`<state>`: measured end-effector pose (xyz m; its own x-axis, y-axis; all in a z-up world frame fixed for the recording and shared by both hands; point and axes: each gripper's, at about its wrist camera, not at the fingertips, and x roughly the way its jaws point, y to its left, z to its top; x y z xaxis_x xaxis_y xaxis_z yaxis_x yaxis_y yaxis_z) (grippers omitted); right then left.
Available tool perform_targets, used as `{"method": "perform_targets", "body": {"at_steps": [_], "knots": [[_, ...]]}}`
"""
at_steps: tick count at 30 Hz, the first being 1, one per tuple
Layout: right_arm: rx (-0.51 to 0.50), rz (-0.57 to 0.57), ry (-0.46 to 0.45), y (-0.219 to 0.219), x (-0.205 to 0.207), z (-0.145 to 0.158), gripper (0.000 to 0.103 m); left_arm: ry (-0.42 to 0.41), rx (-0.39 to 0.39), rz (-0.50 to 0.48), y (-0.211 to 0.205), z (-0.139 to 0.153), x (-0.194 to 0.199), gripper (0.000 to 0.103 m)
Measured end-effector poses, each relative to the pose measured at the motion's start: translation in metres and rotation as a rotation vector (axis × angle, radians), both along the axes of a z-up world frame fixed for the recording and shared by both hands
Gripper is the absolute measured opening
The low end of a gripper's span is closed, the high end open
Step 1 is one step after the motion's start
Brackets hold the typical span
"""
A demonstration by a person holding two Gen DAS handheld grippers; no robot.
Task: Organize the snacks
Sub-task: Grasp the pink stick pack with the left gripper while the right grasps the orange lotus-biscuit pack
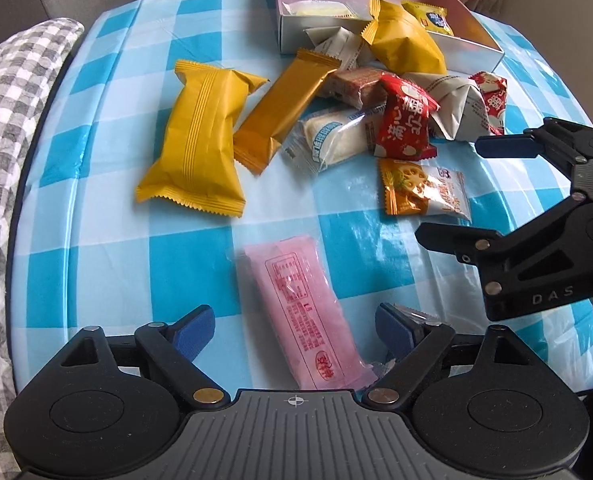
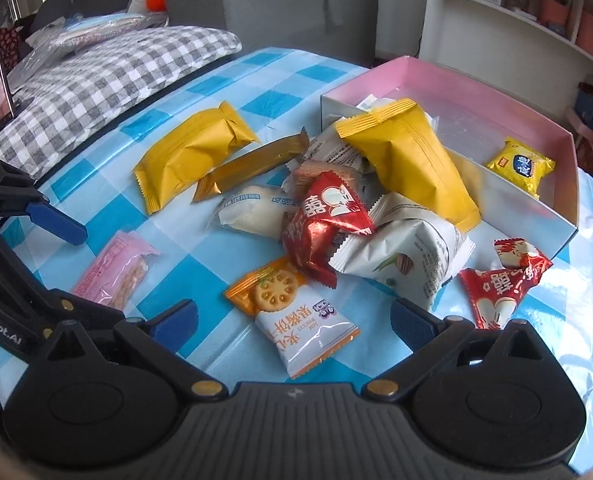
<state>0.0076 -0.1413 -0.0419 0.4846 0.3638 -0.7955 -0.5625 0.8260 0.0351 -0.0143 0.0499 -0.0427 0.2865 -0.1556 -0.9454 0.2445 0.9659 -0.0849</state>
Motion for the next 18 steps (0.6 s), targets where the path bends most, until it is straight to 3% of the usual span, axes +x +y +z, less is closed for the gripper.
{"method": "perform_targets", "body": {"at_steps": [5,8,18], "knots": [[0.010,0.037,0.027,0.002,0.000,-0.009,0.097,0.010,0.017,-0.013,0.000,-0.003,-0.001,0.055],[-0.008,0.049,0.029,0.003,-0.002,-0.013,0.089,-0.015,0.035,-0.016,0.000,-0.001,-0.001,0.038],[0.012,0.143,0.070,0.011,-0.017,-0.008,0.075,-0.134,0.066,0.036,0.013,0.001,0.012,0.034]]}}
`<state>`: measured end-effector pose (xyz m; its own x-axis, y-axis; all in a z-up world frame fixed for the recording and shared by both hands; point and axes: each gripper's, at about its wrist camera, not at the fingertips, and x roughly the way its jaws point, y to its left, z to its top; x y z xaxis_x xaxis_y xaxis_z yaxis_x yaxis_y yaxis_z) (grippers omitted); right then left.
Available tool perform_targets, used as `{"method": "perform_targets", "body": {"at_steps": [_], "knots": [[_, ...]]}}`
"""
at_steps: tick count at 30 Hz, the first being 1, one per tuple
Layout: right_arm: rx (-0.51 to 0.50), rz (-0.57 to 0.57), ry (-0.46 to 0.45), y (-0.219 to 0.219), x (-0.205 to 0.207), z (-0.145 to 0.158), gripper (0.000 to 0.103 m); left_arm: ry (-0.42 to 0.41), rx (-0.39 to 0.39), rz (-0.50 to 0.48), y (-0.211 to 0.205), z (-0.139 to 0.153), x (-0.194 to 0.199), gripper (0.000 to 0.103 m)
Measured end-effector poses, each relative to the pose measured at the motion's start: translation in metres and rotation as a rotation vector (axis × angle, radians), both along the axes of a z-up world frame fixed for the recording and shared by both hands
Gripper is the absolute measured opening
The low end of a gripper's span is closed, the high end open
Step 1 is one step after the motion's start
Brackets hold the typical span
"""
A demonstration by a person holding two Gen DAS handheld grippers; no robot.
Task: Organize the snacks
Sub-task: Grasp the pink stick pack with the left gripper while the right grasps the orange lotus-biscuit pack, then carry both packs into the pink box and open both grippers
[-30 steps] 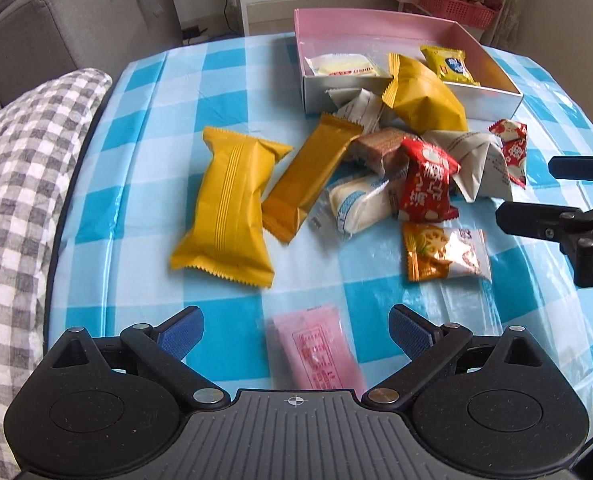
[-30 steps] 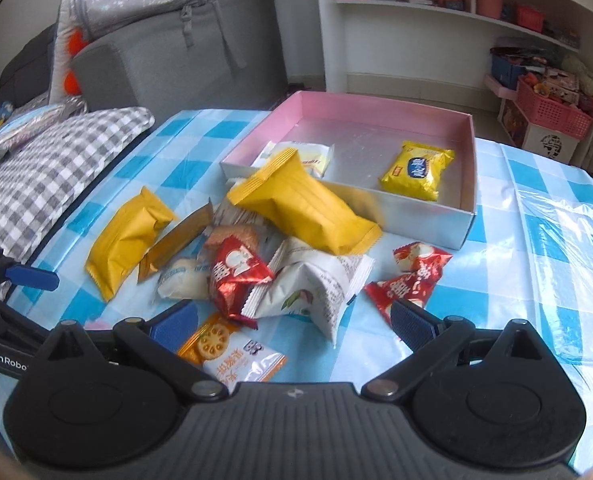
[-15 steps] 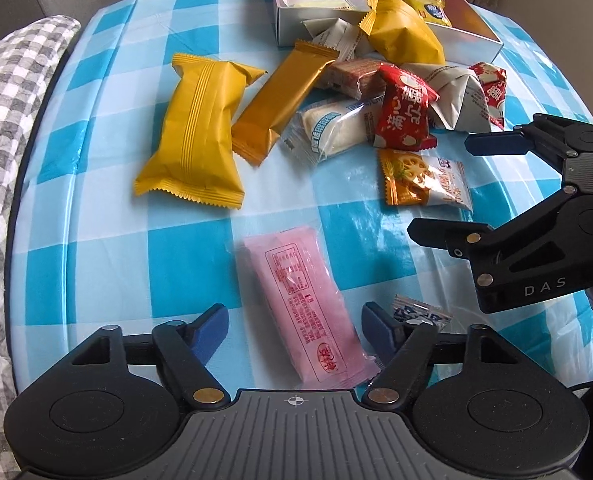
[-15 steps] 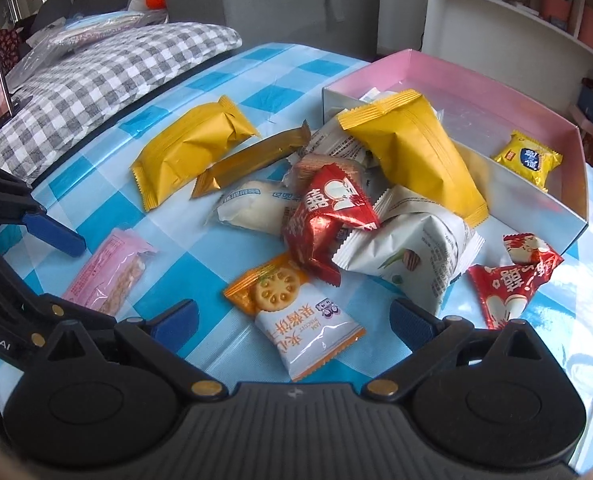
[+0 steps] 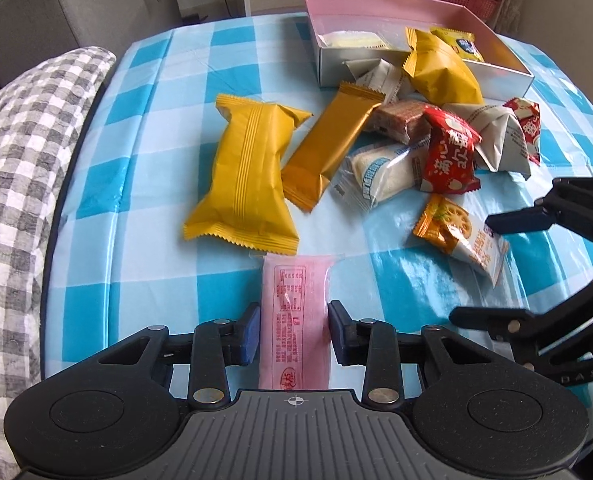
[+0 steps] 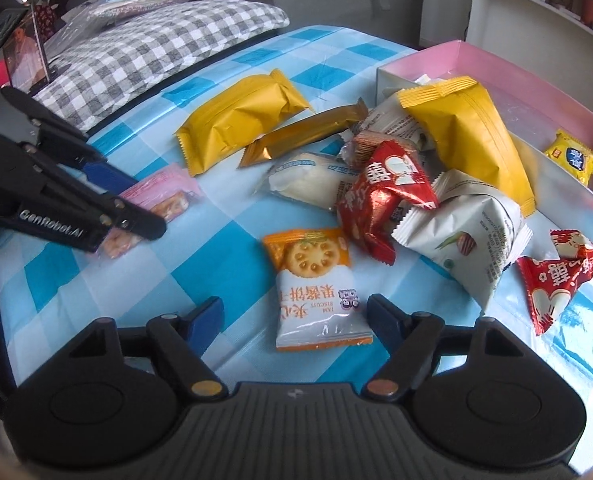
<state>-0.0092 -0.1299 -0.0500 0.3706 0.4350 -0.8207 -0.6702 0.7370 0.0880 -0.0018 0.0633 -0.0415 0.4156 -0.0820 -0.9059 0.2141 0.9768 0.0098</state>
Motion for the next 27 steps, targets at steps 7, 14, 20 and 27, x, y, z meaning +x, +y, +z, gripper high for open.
{"method": "perform_targets", "body": {"at_steps": [7,14,20,27], "knots": [[0.001,-0.067,0.010,0.001,0.008,0.001,0.072,0.032,0.003,-0.018,0.002,-0.003,0.001,0.047],[-0.023,-0.107,0.009,0.006,0.011,-0.001,0.070,0.076,0.019,-0.030,-0.002,-0.005,-0.001,0.050],[-0.069,-0.104,-0.030,0.016,0.010,-0.001,0.049,0.073,0.022,-0.028,-0.003,-0.003,-0.001,0.035],[-0.074,-0.094,-0.038,0.018,0.010,0.001,0.036,0.054,0.002,-0.012,0.001,0.003,-0.001,0.030]]}}
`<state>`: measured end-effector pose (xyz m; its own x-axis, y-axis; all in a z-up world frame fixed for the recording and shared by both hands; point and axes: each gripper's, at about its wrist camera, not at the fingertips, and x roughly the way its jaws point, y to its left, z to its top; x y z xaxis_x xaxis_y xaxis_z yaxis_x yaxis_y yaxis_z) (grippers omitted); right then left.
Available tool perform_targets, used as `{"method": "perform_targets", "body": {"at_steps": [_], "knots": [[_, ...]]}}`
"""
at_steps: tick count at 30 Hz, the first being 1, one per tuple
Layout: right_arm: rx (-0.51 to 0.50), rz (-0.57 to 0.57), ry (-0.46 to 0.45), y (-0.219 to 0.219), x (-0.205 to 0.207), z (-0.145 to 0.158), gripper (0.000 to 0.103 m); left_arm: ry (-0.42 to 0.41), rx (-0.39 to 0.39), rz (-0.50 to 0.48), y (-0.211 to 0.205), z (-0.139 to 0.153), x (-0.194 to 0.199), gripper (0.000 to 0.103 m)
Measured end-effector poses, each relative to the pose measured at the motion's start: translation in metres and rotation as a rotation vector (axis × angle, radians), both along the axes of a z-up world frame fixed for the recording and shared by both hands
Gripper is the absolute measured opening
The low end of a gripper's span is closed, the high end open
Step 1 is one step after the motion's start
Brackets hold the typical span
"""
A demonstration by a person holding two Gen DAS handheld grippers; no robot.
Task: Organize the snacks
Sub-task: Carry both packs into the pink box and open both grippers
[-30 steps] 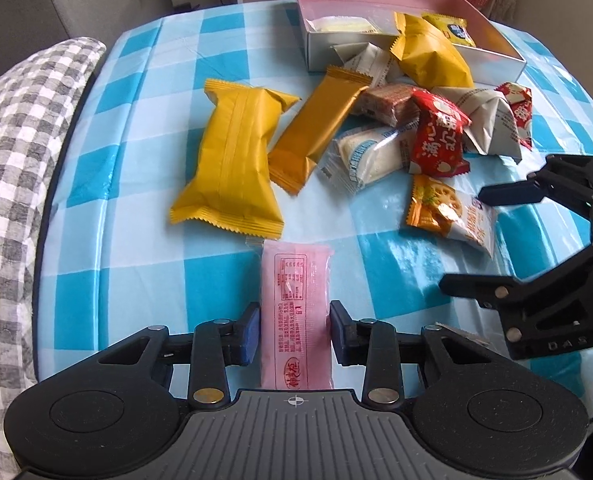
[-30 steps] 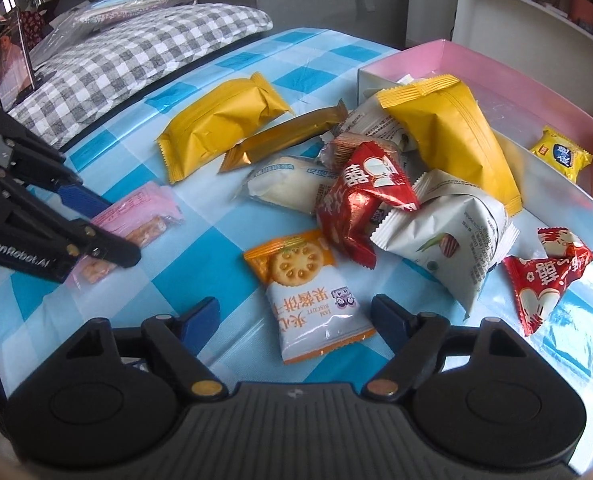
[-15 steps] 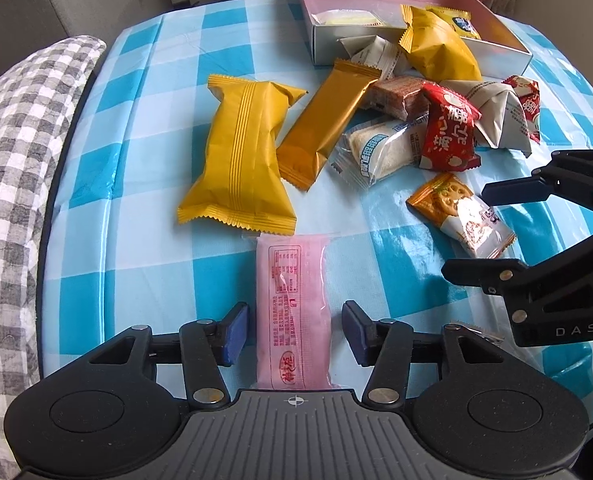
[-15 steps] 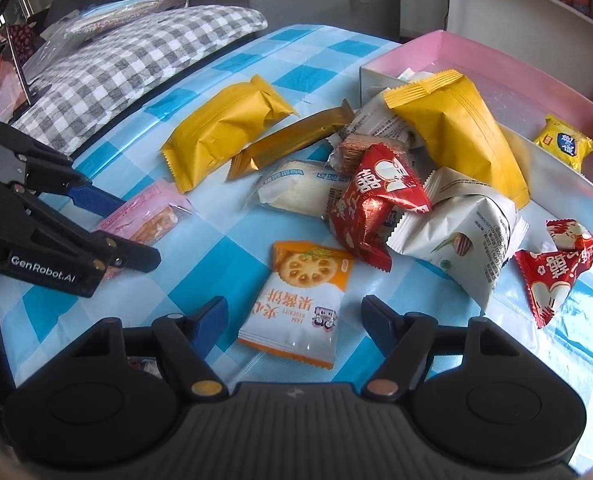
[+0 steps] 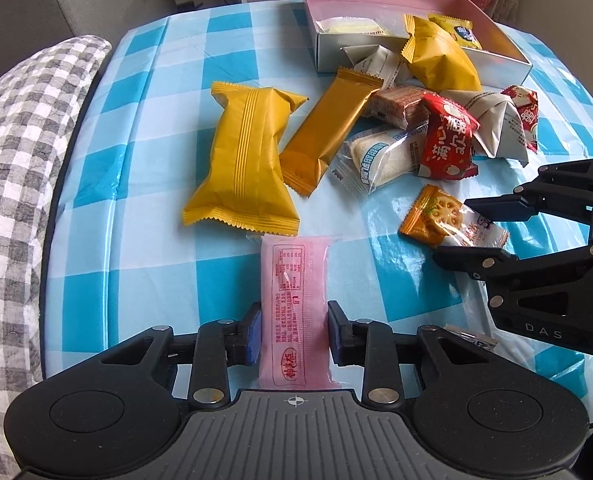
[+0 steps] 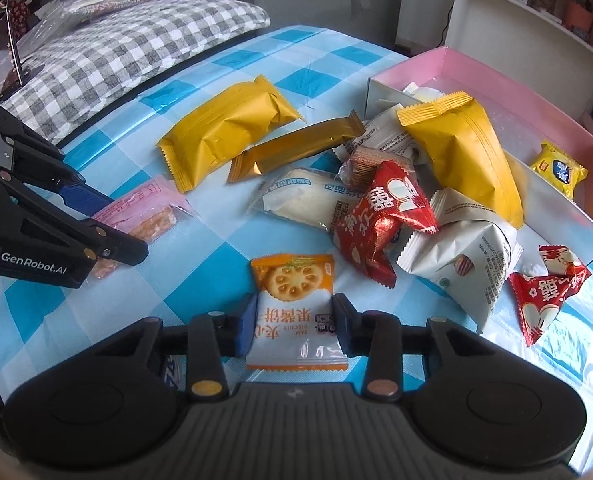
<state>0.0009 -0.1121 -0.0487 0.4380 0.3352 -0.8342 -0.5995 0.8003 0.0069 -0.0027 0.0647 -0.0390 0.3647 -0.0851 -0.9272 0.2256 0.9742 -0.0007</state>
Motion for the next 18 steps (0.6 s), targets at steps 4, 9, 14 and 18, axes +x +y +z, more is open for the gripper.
{"method": "perform_targets", "body": {"at_steps": [4,9,14,18], "knots": [[0.023,-0.009,0.001,-0.003,0.000,0.007,0.036,-0.018,-0.016,-0.003,-0.001,0.006,0.000,0.030],[0.066,-0.038,-0.001,-0.011,-0.001,0.020,0.036,-0.042,-0.046,-0.005,-0.003,0.016,0.001,0.030],[0.098,-0.063,-0.006,-0.018,-0.001,0.031,0.036,-0.071,-0.075,-0.011,-0.005,0.027,0.002,0.030],[0.132,-0.100,-0.026,-0.027,0.001,0.043,0.036,-0.098,-0.109,-0.005,-0.006,0.037,0.005,0.030]]}}
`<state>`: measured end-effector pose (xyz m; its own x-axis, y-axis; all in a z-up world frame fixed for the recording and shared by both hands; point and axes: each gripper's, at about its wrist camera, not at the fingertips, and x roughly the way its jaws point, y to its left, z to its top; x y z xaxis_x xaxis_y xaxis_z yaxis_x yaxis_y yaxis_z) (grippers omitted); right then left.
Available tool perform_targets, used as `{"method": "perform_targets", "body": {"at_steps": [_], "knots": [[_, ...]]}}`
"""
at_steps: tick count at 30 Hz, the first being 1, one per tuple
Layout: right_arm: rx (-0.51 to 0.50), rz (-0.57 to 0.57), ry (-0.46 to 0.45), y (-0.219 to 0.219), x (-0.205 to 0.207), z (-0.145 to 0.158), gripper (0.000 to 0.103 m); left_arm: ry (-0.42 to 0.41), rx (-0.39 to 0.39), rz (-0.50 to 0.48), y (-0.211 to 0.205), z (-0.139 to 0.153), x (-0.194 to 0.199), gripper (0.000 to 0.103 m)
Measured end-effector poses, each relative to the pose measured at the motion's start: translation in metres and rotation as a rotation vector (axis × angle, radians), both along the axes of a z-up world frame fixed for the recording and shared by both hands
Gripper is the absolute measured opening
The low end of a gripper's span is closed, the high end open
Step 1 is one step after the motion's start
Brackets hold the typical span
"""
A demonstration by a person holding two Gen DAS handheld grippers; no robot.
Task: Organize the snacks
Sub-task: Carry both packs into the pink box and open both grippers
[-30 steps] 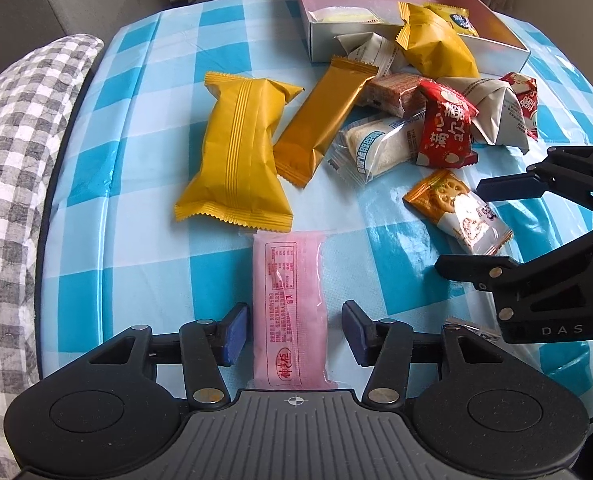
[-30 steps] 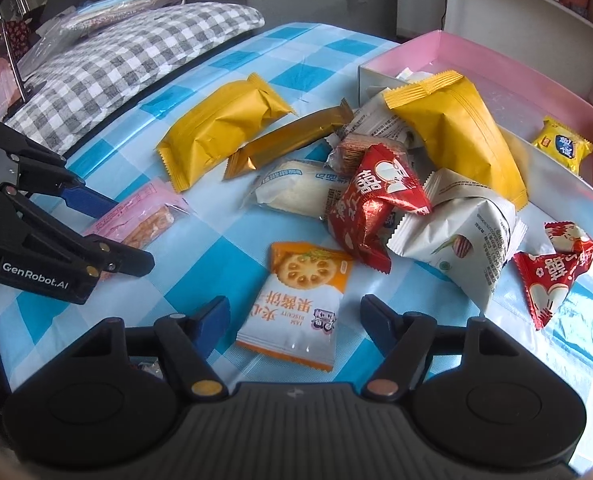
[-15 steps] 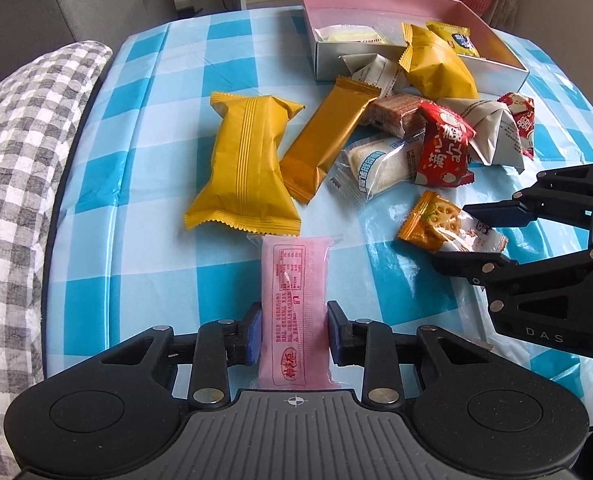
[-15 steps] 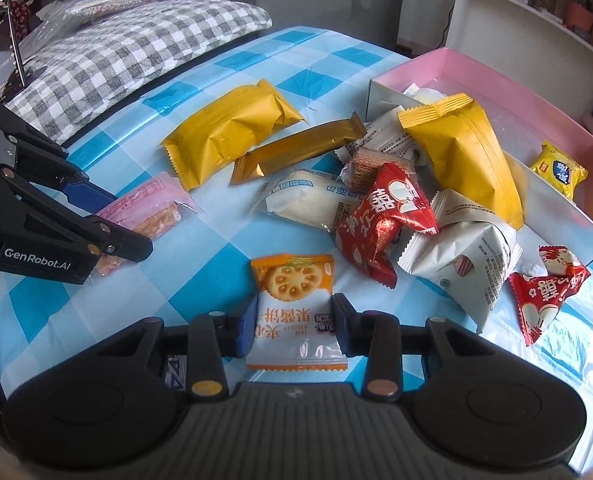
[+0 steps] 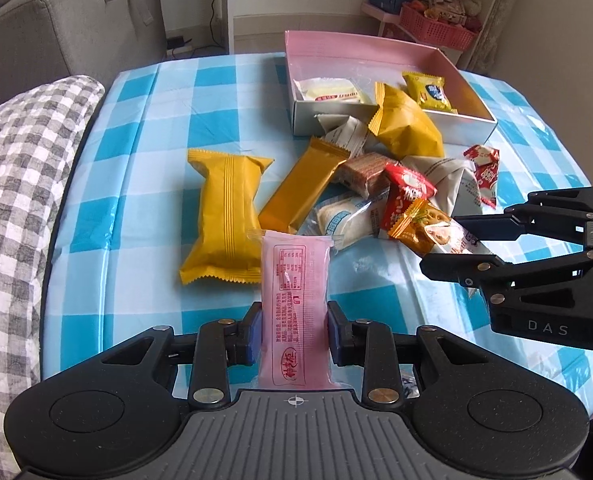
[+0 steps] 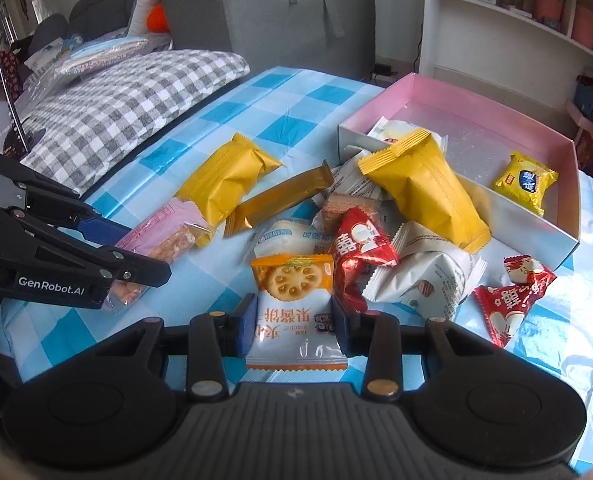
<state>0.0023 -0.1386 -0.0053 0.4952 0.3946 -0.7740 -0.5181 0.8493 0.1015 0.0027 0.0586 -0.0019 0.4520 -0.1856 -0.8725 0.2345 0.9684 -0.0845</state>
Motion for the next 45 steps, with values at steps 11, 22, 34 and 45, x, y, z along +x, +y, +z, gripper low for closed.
{"method": "perform_targets", "body": {"at_steps": [11,22,34,45], "knots": [[0.080,-0.148,-0.052,-0.031,0.023,0.019,0.036,-0.090,-0.053,0.020,-0.016,0.020,0.023,0.030],[0.205,-0.334,-0.094,-0.071,0.053,0.023,0.036,-0.174,-0.049,0.044,-0.046,0.031,0.076,0.030],[0.304,-0.519,-0.126,-0.099,0.085,0.010,0.036,-0.194,-0.131,0.057,-0.080,0.029,0.148,0.030],[0.297,-0.603,-0.129,-0.102,0.110,-0.010,0.036,-0.131,-0.190,0.055,-0.116,-0.003,0.204,0.030]]}}
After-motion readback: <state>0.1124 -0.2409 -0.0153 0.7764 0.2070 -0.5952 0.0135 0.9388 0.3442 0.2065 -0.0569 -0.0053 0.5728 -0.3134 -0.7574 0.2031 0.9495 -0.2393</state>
